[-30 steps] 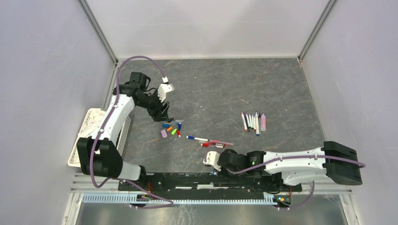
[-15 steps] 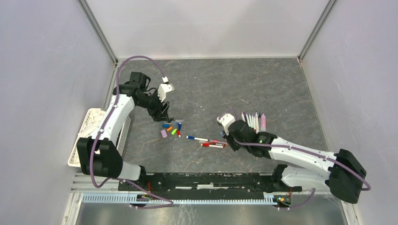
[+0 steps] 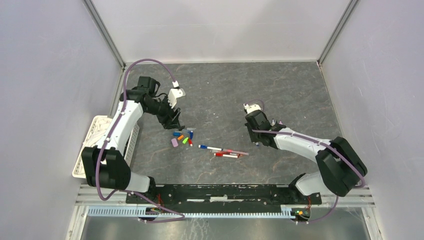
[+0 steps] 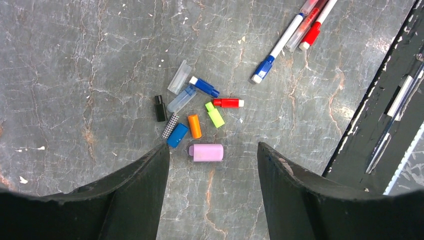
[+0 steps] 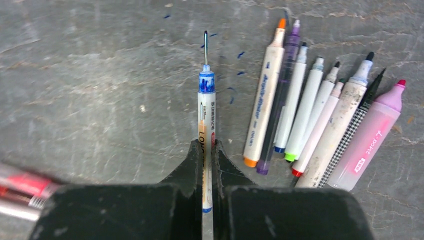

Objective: Open the pen caps

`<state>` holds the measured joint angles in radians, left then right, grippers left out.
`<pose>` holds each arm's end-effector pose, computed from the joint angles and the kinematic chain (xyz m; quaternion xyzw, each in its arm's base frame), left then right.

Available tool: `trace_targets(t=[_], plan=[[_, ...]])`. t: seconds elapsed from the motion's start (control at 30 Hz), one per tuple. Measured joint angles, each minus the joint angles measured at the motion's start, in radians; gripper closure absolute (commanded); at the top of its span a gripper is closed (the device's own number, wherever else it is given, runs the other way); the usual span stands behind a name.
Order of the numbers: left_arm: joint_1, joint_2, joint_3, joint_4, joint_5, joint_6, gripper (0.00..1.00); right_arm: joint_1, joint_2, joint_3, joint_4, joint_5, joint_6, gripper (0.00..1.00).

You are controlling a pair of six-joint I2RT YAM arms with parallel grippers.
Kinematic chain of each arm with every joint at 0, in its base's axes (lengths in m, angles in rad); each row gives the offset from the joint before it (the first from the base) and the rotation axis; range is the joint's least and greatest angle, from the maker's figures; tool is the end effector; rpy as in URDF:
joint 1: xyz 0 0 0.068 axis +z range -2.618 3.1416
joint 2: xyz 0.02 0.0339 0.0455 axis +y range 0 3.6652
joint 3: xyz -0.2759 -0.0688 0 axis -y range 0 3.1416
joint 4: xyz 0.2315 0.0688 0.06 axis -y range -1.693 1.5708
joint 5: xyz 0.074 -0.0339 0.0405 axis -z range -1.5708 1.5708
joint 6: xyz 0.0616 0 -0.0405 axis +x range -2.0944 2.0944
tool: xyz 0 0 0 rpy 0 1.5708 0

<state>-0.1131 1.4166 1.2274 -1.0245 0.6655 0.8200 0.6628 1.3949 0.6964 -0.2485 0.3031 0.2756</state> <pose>0.2531 -0.0670 0.2868 0.4702 0.8046 -0.2435 0.2687 0.2203 0.1487 0.1744 -0.1355 0.9322 0.0090 0.3355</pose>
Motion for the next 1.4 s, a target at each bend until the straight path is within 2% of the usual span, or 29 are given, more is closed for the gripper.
trace_targets(t=[0.03,0.17,0.2,0.27,0.43,0.63,0.73,0.93,1.07,1.4], plan=[[0.000,0.000,0.000,0.000,0.001,0.000,0.29,-0.009,0.012,0.000,0.008,0.005,0.006,0.99],[0.000,0.000,0.000,-0.008,0.006,0.000,0.28,-0.030,0.044,0.000,0.031,0.022,0.026,0.78],[0.000,0.000,0.000,-0.012,0.009,0.000,0.21,-0.031,0.051,0.000,0.034,0.024,0.030,0.71],[0.000,0.000,0.000,-0.021,0.015,0.001,0.18,-0.032,0.060,0.000,0.039,0.025,0.036,0.63],[0.000,0.000,0.006,-0.044,0.019,0.001,0.00,-0.037,0.062,0.001,0.045,0.028,0.038,0.54],[0.000,0.002,0.052,-0.075,0.018,0.000,0.00,-0.037,0.026,0.022,0.027,-0.001,0.014,0.52],[0.000,0.002,0.068,-0.073,0.016,-0.002,0.00,-0.025,-0.017,0.052,0.029,-0.102,-0.044,0.52],[0.005,-0.014,0.072,-0.040,-0.022,-0.042,0.00,0.142,0.045,0.170,0.022,-0.336,-0.210,0.56],[0.018,-0.045,0.072,-0.010,-0.065,-0.064,0.00,0.204,0.108,0.161,0.015,-0.450,-0.268,0.59],[0.027,-0.069,0.072,-0.009,-0.089,-0.069,0.00,0.199,0.164,0.152,-0.007,-0.481,-0.312,0.70]])
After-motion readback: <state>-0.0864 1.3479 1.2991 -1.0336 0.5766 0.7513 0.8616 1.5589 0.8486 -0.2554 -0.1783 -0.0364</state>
